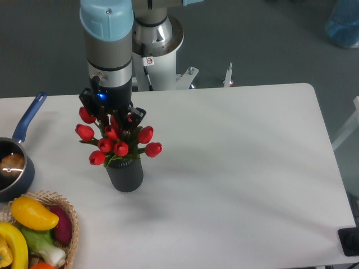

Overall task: Pick up the flowers from the vase
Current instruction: 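Lower the gripper around the tulip stems and close it, then lift the gripped tulip bunch straight up out of the vase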

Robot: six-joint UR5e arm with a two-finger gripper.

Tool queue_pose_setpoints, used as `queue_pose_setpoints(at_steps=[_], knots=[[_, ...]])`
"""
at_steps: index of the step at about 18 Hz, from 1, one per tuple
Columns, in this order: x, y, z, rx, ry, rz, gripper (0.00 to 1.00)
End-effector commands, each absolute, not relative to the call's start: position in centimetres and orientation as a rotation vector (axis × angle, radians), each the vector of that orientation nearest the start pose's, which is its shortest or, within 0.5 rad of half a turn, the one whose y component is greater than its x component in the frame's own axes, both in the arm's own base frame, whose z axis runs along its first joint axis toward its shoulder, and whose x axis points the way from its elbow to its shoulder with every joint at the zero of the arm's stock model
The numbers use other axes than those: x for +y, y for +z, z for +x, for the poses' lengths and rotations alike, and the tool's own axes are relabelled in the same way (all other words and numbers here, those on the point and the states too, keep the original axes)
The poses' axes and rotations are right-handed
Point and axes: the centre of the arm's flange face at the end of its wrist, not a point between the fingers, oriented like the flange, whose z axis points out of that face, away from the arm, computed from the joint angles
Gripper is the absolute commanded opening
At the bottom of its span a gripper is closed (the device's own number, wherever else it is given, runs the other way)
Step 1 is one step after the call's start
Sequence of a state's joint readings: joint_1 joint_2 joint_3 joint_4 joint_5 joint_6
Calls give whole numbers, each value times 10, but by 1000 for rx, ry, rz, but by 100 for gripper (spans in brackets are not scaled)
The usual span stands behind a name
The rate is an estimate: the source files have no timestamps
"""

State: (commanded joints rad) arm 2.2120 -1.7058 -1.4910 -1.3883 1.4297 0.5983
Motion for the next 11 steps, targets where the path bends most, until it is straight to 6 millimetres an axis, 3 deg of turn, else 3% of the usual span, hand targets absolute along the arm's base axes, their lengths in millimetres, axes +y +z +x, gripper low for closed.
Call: queue_pose_setpoints(at_steps=[4,11], knots=[[537,479,-217,-45,-50,-2951,28],[536,484,-217,-47,-36,-2946,25]])
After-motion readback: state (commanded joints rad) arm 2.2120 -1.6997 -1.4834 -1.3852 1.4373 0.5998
